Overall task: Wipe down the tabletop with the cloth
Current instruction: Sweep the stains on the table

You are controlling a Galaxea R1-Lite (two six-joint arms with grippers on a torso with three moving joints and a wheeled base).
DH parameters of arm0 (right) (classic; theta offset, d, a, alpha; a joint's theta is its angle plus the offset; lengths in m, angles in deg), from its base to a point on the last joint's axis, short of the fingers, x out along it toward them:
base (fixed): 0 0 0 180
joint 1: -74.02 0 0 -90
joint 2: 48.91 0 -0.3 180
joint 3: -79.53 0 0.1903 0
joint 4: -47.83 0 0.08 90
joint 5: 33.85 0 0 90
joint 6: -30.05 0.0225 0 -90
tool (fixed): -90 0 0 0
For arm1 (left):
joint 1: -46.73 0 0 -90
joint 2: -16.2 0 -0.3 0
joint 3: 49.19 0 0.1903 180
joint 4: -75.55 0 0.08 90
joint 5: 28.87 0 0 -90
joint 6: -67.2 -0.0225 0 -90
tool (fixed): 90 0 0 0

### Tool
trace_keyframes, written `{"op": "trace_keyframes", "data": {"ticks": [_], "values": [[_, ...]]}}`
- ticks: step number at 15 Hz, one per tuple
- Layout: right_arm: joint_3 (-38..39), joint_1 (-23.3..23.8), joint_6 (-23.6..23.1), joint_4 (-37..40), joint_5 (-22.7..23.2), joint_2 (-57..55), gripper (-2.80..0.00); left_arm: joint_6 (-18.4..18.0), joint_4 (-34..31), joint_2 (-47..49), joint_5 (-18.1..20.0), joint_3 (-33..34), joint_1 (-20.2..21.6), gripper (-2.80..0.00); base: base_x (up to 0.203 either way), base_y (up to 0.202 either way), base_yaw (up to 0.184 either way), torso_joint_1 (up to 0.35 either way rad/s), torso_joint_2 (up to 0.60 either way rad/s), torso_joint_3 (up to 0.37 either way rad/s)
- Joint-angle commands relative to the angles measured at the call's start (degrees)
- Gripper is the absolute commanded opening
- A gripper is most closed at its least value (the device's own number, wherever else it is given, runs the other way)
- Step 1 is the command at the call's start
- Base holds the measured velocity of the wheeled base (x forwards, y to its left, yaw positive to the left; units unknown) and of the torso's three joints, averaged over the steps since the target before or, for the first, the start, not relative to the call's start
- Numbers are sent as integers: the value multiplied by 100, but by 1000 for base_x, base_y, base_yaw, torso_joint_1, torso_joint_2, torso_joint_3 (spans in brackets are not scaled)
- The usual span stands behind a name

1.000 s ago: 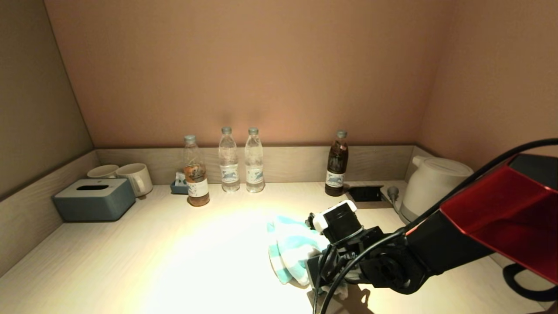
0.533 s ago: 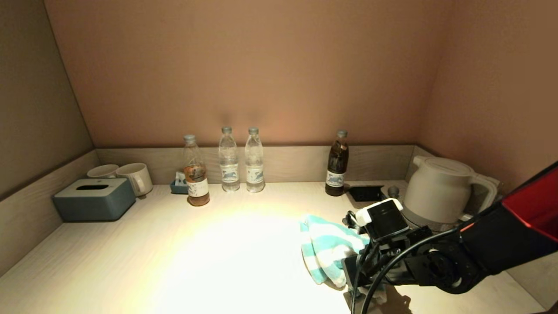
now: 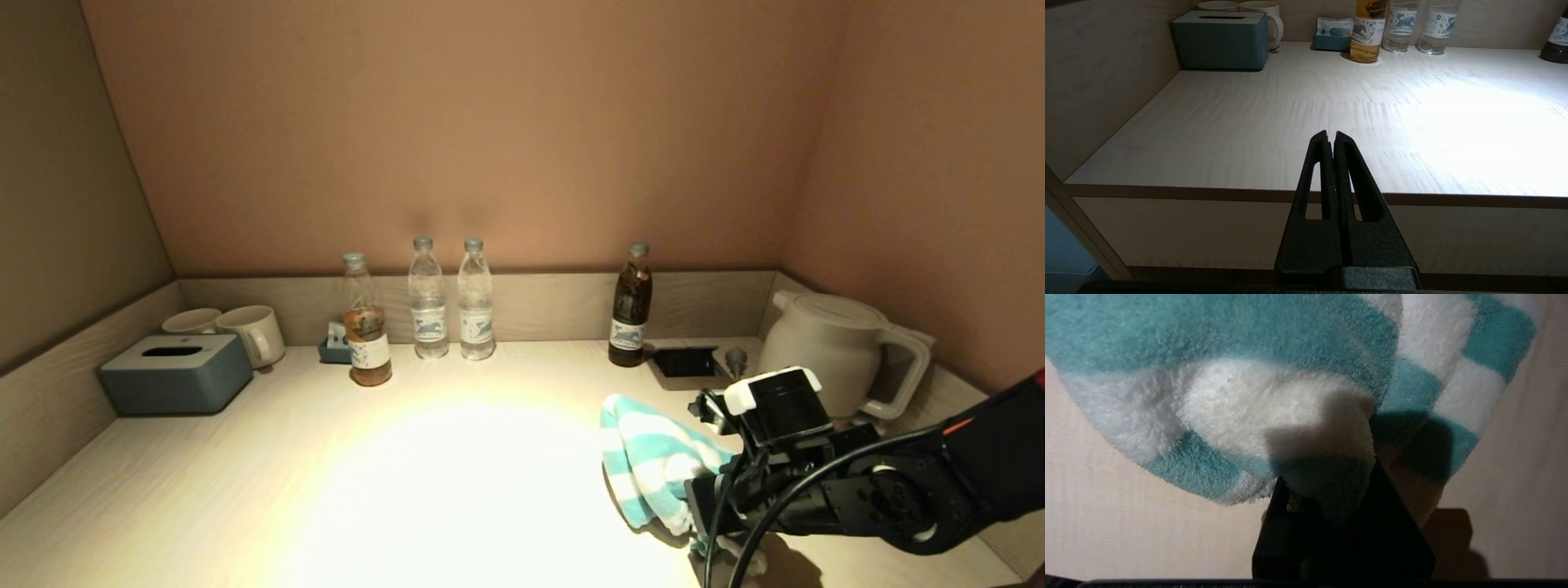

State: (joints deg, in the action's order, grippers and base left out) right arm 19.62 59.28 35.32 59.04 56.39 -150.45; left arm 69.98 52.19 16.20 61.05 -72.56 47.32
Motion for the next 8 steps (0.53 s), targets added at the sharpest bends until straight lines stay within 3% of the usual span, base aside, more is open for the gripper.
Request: {"op": "trace_keyframes", "data": {"ticks": [1, 8], "values": [[59, 189, -7, -7, 11, 186, -280, 3, 0, 9, -1, 0, 2, -280, 0, 0, 0, 0, 0, 0], [119, 995, -182, 64, -63, 631, -280, 3, 0, 9, -1, 0, 2, -280, 0, 0, 0, 0, 0, 0]]}}
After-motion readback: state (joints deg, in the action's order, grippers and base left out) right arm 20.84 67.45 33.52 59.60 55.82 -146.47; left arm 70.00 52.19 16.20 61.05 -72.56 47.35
